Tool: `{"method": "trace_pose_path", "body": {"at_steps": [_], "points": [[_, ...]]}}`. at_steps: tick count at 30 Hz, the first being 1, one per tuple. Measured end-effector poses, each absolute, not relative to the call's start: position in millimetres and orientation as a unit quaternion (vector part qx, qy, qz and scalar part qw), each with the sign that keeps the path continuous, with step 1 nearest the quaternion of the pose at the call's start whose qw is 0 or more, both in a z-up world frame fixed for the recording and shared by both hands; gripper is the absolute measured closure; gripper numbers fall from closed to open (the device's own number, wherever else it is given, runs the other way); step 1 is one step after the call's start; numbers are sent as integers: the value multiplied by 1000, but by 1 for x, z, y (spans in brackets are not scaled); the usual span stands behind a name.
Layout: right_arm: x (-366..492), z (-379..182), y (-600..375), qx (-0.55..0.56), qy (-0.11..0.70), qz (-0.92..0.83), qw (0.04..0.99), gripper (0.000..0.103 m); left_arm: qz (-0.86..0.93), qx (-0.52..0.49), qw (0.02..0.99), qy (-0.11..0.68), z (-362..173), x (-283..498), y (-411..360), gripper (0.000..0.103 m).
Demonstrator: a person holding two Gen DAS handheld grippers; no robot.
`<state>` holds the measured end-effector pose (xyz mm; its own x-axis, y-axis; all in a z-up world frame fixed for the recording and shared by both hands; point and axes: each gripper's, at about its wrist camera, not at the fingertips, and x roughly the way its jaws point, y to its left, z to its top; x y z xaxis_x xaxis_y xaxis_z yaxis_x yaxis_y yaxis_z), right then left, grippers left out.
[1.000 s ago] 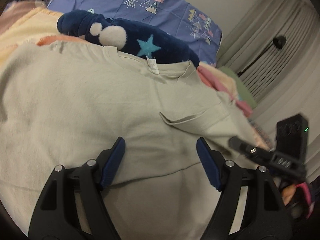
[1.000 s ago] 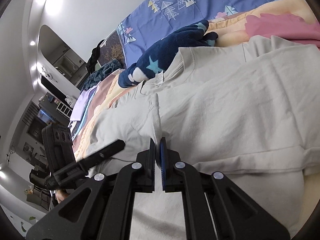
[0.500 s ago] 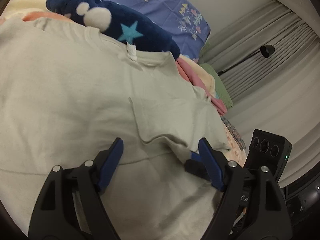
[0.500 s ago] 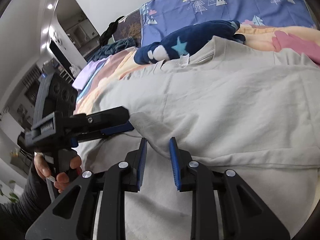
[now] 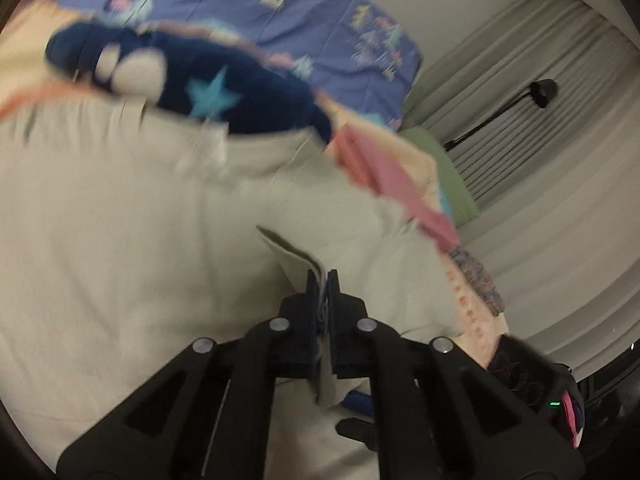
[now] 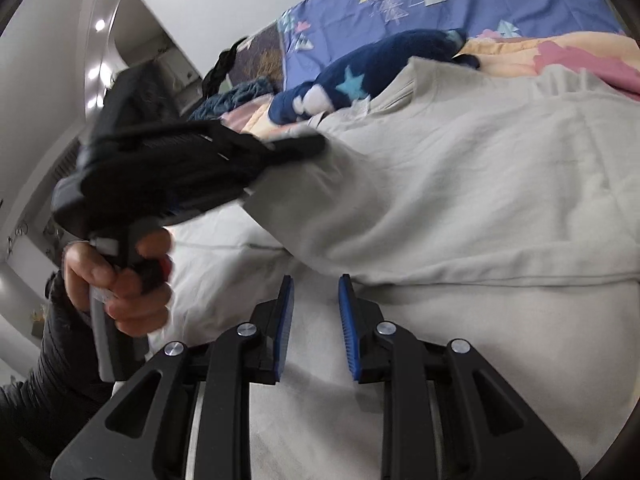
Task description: Fold small clothes
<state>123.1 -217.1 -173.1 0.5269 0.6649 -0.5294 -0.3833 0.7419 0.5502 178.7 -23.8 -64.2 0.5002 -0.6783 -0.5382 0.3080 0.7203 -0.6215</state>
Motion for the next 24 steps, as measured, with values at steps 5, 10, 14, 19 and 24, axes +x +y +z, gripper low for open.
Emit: {"method": "trace_pose_path", "body": {"at_steps": [5, 10, 14, 19, 24], "points": [[132, -175, -265, 272, 340, 205, 876, 78, -306, -175, 881, 315, 24, 163, -16, 99], [142, -192, -278, 295, 375, 135, 868, 88, -245, -100, 924, 275, 54, 149, 7, 99], [142, -188, -269, 271, 375, 128, 877, 87, -198, -99, 931, 289, 48, 151, 41, 99], [144, -188, -269, 267, 375, 126, 879, 87, -161, -115, 933, 300, 37, 152, 80, 99], [140, -187, -264, 242, 380, 123, 884, 85, -126, -118, 938, 302, 21, 148, 117, 99]]}}
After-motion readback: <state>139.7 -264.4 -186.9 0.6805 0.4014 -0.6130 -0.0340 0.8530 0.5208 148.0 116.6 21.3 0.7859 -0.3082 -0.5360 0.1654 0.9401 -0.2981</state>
